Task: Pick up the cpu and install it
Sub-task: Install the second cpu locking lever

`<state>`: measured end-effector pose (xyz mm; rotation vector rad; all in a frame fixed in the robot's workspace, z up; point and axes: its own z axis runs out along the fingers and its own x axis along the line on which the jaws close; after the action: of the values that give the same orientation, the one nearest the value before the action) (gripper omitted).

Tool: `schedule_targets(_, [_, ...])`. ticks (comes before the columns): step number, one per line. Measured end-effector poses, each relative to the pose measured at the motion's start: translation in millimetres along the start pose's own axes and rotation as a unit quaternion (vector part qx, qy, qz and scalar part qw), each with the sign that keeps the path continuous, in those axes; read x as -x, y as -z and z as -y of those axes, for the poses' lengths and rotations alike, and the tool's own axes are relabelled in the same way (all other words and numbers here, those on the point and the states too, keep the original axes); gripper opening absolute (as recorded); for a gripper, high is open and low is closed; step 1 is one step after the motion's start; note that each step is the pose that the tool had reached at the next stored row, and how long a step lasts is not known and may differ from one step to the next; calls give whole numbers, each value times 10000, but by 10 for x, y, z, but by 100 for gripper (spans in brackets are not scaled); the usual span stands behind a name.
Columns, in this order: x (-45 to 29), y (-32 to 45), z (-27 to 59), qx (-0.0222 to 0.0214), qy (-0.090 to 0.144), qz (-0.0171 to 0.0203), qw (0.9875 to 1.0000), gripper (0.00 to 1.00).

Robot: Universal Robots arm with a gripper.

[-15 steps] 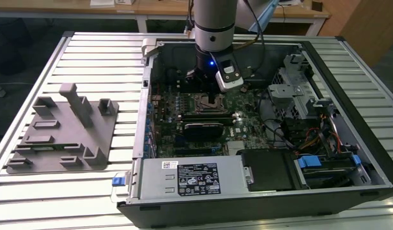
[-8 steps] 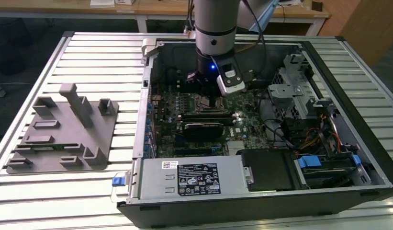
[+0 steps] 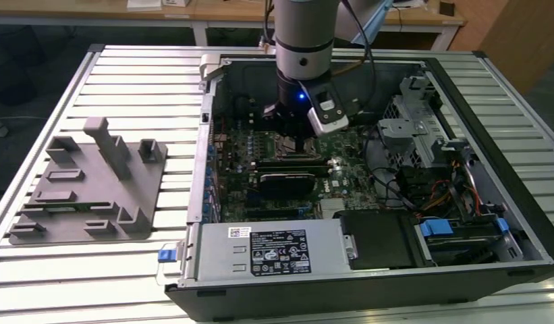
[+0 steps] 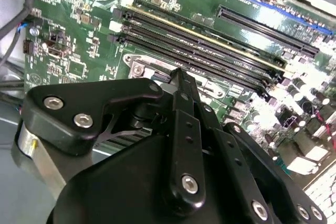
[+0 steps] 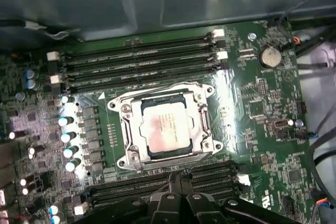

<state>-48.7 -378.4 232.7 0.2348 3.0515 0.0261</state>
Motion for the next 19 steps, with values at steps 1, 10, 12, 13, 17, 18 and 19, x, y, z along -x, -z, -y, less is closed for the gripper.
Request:
schedule_targets(1, [0,-3,0,8,95,-2,10000,11])
schedule_targets(10, [-1,-11,2,31,444,-11,9990,11])
schedule_targets(12, [1,-13,8,26,443,-79,9990,11])
schedule_targets(13, [3,-14,12,20,441,-147,9989,11])
schedule_targets(17, [11,-19,24,-12,436,-450,9980,11])
schedule_targets(18, [11,-18,25,-17,436,-489,9979,11])
schedule_targets(19, [11,-18,25,-16,436,-497,9978,11])
